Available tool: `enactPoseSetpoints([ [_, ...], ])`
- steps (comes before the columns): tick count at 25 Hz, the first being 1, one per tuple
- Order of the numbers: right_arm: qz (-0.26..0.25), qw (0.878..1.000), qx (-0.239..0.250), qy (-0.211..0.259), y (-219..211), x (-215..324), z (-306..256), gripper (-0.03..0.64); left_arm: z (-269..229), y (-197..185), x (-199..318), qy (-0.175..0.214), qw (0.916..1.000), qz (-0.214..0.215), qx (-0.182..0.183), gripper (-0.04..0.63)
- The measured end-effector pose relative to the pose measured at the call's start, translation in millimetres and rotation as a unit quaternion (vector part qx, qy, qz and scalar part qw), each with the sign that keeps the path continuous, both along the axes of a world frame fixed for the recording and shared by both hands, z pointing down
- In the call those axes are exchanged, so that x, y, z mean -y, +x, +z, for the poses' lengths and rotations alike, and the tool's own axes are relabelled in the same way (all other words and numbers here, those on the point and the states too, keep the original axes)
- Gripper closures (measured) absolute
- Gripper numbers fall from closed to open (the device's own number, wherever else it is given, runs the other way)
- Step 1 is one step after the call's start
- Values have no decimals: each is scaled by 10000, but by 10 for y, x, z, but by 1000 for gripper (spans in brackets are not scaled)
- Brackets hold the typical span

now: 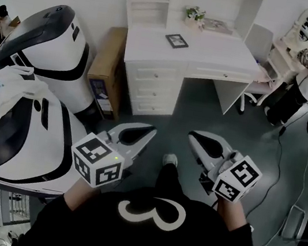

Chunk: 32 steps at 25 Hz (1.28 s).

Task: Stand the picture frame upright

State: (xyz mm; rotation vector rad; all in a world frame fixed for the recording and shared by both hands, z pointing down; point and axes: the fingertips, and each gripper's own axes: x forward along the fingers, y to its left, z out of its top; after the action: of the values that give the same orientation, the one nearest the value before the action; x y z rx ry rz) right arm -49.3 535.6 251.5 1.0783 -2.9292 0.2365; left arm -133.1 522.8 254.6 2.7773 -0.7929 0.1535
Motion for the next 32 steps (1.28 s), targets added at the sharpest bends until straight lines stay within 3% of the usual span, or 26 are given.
enactPoseSetpoints([
  [9,-333,9985,96,-415,291,1485,362,614,365,247,1444,-435,9984,-339,105,584],
  [14,-700,9959,-106,-565,671,2448,415,614,386,714,2499,-665,9963,-523,174,584],
  [19,-825,9936,-120,-761,1026,3249,467,614,328,1140,3341,-649,9957,-612,254,584],
  [23,-830,9917,-221,-962,1190,3665,540,614,384,1250,3742,-753,9943,-697,299,584],
  [32,-900,9879,-351,-1216,1202,4400,721,614,659,1122,4424,-988,9888,-1048,390,584],
])
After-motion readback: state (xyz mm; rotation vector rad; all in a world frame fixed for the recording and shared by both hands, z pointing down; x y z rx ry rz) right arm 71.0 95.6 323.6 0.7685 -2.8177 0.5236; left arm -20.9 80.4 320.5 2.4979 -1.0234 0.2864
